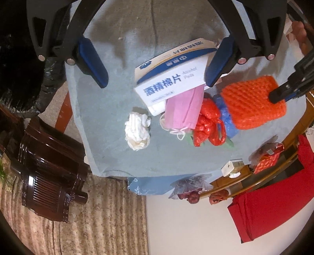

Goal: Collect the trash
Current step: 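Close the left tool on the second orange foam net and lift it, then grasp the white alcohol pads box with the right tool while the left tool holds the net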

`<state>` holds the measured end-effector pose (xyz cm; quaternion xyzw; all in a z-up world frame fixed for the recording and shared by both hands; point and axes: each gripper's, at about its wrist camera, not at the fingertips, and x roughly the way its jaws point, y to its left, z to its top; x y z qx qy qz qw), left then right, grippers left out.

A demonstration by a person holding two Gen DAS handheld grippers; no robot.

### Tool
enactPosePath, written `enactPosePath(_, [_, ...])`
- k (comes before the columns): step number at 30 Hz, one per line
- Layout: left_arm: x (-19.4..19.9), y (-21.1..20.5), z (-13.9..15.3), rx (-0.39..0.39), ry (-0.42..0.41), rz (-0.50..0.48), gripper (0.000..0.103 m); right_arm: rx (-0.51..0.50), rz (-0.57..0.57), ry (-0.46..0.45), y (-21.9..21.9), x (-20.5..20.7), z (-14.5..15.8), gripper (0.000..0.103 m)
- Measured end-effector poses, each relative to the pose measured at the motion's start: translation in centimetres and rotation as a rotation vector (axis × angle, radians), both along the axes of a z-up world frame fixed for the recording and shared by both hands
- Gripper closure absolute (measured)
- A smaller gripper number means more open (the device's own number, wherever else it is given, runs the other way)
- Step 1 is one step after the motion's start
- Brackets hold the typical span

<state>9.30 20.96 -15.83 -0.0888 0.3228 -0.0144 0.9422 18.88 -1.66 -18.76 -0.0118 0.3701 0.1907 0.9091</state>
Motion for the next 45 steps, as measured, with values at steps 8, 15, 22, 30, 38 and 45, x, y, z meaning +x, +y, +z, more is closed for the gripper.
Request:
enactPosePath(8, [-0.9,0.6,-0.6,0.031,0.011,0.029,0.078,-0.012,-0.009,0.009,1.3,0.3,0.0,0.006])
enactPosePath(15, [-0.9,1.3,-0.8,0.031,0.013,0.053,0.078,-0.036,-0.010,0.032,2.4,0.5,-0.4,0.006])
enactPosePath(22, [-0.9,0.9,-0.6,0.026,0.013,0.043,0.078,-0.058,-0.010,0.041,0.7,-0.6,-0.2,0.006])
enactPosePath(30, [-0.9,-0.1,-0.6,0.030,0.018,0.028,0.078,-0.098,-0.042,0.083,-2.1,-2.4,-0.5,0.006])
enactPosePath(38, [-1.3,-0.6,-0.6,0.041,0.018,0.028,0.078,-0.075,-0.054,0.063,-2.5,-3.0,0.6,0.006])
enactPosePath(45, [-1.7,0.3,-0.2,0.051,0.008,0.064,0.078,-0.038,-0.017,0.042,-0.2,-1.9,1.9,0.006])
